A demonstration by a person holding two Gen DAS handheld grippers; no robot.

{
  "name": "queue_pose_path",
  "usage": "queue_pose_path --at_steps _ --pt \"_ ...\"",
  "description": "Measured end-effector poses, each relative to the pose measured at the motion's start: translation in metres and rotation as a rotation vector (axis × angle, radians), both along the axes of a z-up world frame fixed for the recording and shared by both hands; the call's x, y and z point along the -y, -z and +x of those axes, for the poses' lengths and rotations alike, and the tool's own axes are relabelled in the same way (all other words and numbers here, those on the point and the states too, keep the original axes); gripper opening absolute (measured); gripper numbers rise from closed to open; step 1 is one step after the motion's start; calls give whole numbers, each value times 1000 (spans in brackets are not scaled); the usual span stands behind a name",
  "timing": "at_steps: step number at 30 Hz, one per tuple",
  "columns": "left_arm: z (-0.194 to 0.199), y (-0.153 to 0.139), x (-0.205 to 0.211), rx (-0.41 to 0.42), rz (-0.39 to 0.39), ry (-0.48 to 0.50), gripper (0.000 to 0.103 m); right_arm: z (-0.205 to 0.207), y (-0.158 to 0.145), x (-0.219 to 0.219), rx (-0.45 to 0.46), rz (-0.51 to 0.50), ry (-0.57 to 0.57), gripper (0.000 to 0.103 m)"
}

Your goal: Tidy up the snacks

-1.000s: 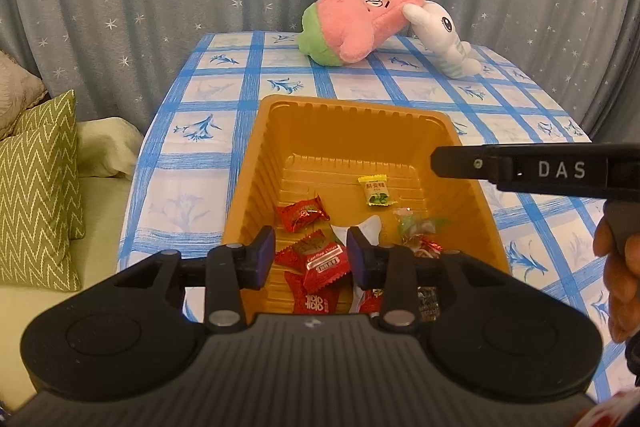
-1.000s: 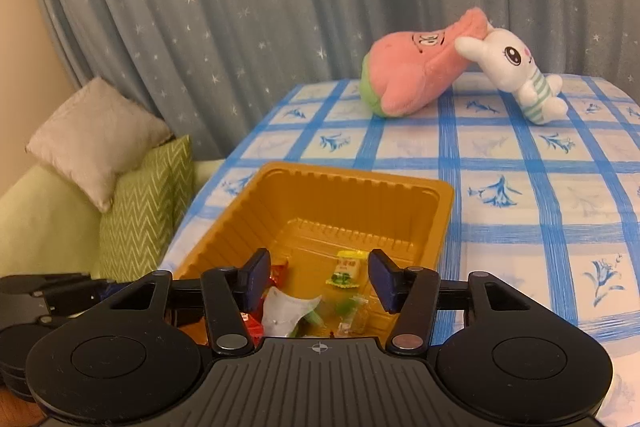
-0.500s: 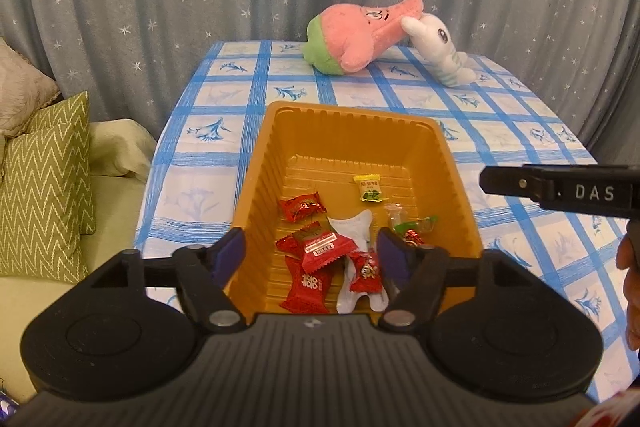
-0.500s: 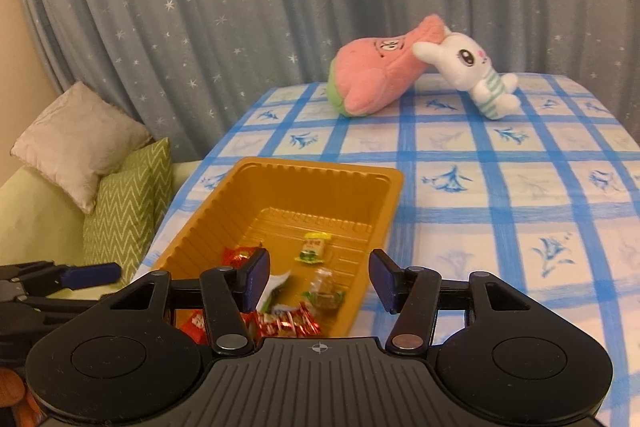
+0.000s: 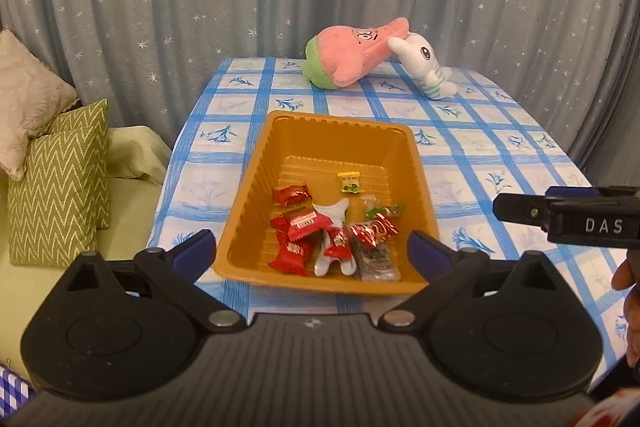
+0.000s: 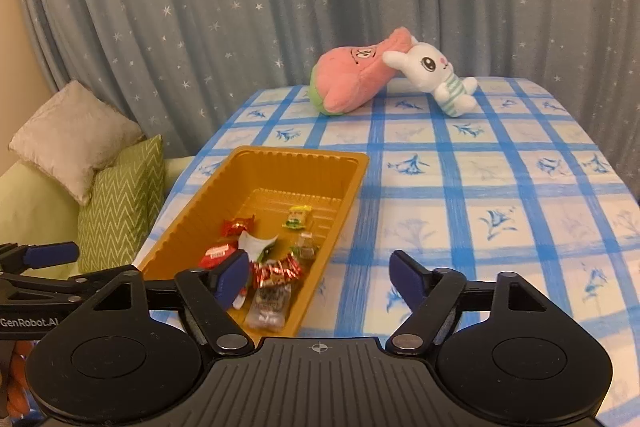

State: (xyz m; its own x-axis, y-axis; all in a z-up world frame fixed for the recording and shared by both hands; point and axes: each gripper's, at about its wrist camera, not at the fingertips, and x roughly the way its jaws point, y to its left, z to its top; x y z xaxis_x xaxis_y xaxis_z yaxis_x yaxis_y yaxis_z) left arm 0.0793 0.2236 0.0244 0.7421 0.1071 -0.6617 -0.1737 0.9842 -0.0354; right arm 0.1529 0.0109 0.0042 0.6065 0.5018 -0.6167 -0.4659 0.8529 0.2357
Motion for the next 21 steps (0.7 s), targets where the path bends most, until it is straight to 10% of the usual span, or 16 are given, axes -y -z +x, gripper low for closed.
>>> queue_pose_path --at_steps 21 --pt "-62 -18 37 -21 -52 -95 103 -66 -19 53 0 -64 40 102"
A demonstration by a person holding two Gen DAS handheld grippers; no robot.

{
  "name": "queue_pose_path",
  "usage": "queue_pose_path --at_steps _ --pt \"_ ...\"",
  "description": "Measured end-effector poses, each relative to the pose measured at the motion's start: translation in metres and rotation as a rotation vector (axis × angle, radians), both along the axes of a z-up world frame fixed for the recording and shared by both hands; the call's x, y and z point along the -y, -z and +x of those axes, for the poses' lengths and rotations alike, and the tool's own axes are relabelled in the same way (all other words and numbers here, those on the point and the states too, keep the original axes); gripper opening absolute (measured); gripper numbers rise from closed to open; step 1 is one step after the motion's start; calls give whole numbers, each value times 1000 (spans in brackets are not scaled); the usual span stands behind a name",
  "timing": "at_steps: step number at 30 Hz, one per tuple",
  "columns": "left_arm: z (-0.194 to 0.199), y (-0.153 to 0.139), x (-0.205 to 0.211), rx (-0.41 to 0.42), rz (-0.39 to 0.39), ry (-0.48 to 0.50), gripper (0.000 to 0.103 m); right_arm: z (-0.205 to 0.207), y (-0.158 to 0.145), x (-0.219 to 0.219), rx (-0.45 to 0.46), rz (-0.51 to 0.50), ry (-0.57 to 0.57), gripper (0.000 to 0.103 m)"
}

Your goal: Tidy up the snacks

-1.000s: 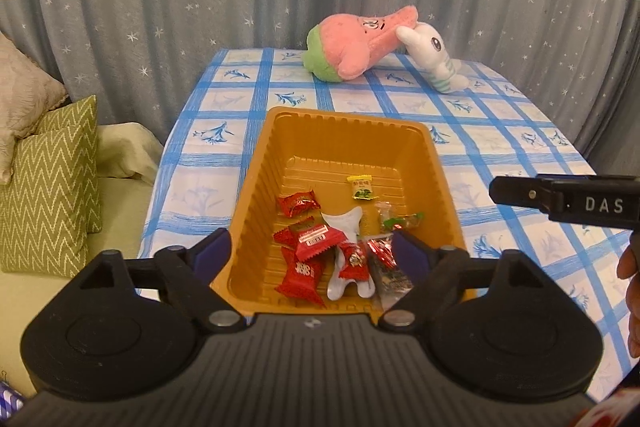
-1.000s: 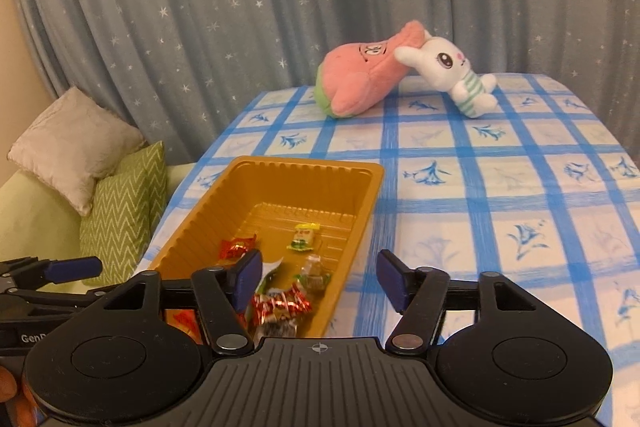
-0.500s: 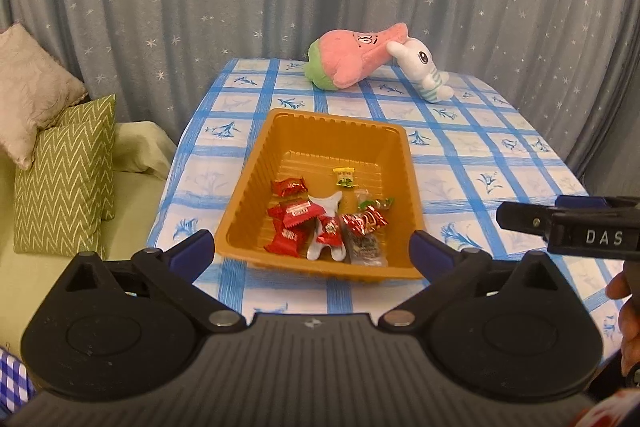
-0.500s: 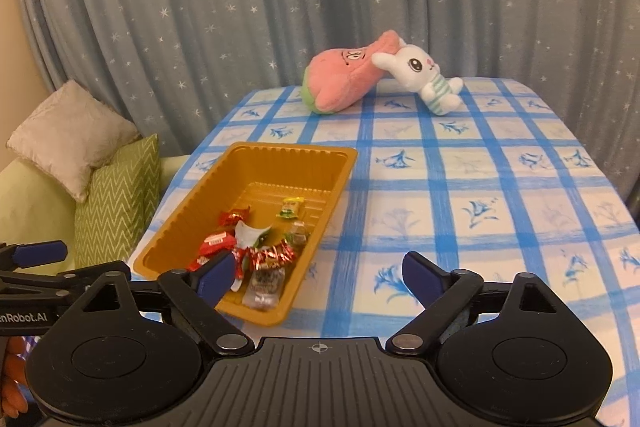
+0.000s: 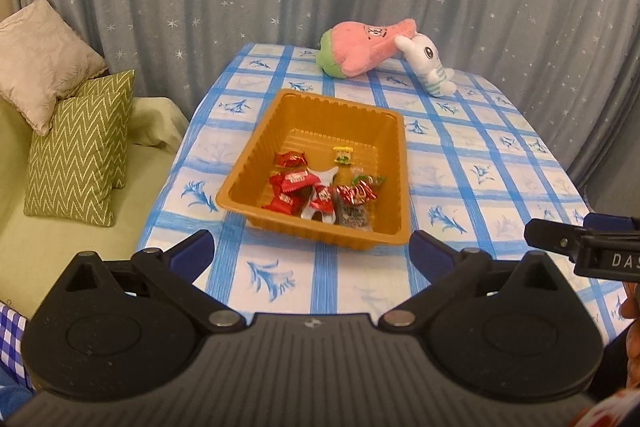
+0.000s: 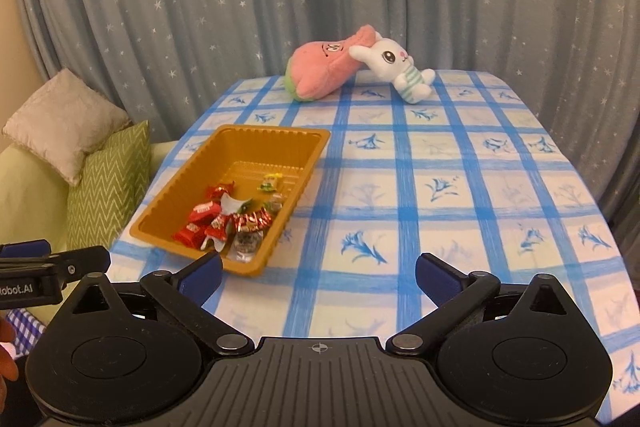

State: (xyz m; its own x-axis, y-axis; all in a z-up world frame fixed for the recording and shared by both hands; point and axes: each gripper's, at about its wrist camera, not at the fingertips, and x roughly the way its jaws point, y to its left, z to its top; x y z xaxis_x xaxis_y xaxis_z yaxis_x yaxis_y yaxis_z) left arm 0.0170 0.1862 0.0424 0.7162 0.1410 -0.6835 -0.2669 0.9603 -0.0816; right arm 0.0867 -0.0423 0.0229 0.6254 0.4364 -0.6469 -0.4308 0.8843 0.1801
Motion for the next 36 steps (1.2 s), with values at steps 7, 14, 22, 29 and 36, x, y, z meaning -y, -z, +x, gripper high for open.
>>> queue_pose_path --at_steps 7,14,22,29,36 --pt "-12 -2 19 -12 9 27 103 -19 0 12 -8 -25 2 102" --pt "-20 2 35 -32 31 29 103 -32 4 21 -16 -42 7 102" --pt "-26 3 42 -33 41 18 103 -39 2 30 -17 -45 17 102" --pt "-26 3 44 -32 36 23 103 -41 0 31 -12 -45 13 102" --pt "-26 2 43 -26 31 21 103 -41 -2 29 -6 -46 12 102"
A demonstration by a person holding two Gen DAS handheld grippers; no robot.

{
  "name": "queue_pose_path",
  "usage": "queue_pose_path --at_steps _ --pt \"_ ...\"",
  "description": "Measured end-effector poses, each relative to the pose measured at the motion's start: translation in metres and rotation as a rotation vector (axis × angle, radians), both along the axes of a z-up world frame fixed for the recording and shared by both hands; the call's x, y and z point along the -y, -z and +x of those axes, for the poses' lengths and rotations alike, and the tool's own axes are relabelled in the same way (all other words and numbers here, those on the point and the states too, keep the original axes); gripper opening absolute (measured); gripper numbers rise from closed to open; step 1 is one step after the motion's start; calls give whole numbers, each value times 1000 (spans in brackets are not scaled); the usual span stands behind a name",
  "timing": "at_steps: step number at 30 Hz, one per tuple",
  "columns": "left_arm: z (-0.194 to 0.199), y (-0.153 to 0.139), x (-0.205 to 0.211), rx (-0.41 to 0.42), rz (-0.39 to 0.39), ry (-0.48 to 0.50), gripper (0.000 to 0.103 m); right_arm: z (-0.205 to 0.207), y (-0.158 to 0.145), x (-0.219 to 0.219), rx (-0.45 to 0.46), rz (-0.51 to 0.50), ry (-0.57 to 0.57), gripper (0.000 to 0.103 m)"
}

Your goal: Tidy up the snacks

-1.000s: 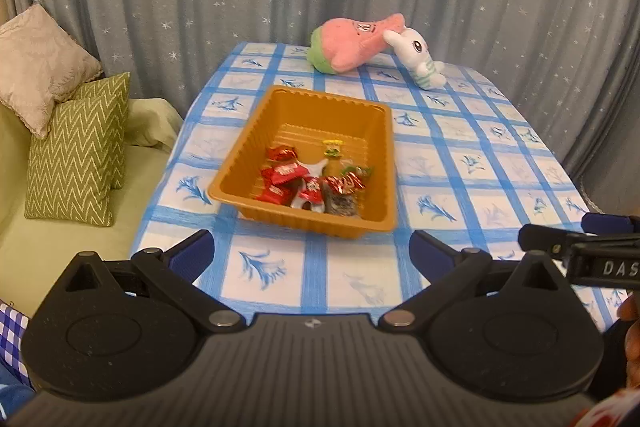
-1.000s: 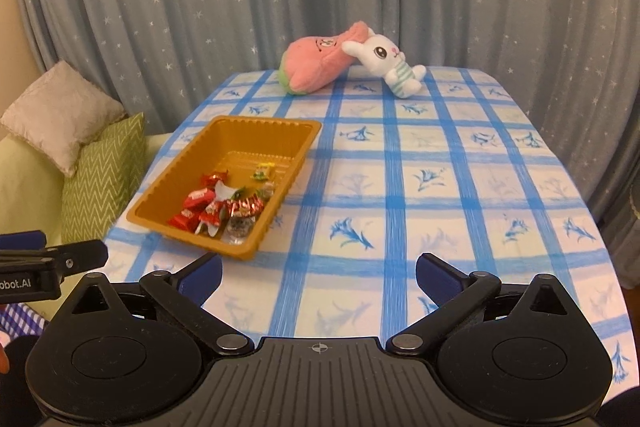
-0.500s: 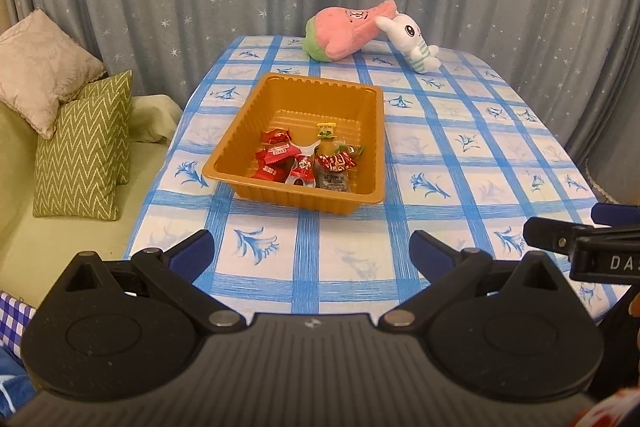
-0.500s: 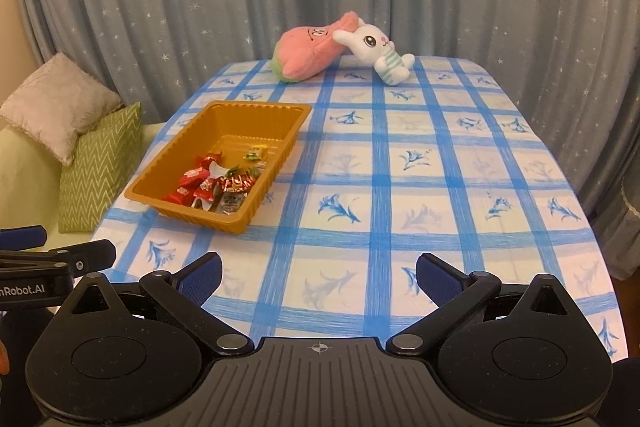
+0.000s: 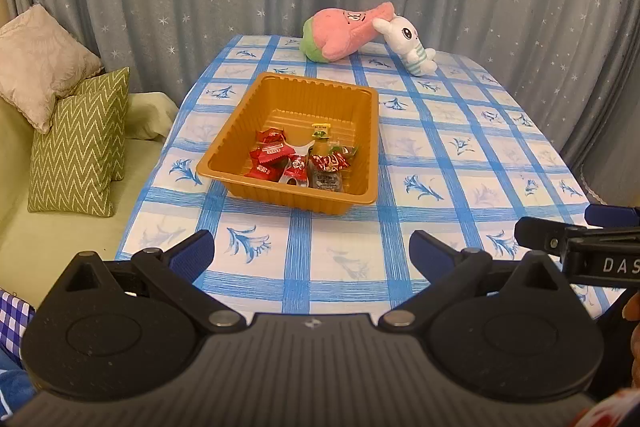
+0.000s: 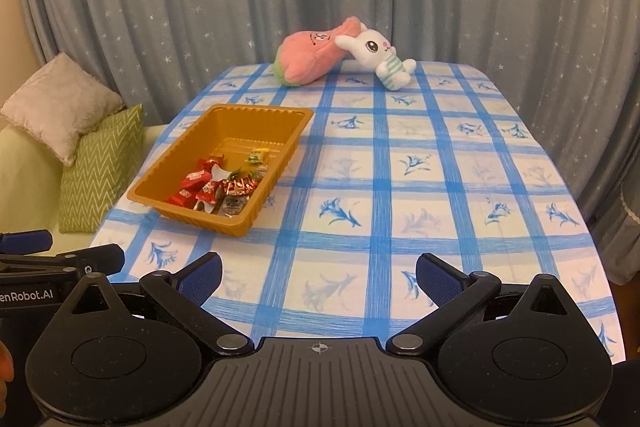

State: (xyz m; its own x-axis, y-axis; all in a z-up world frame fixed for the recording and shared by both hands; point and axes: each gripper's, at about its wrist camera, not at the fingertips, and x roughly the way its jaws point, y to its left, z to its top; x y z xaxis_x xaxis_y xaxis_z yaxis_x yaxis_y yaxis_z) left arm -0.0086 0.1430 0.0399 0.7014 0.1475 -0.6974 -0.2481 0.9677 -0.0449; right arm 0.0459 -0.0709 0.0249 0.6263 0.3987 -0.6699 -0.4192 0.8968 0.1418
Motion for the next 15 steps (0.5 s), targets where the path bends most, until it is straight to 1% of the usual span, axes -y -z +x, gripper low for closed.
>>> queue_pose_path --at_steps 15 --pt "0 0 1 2 -5 9 103 1 0 -1 0 2 3 102"
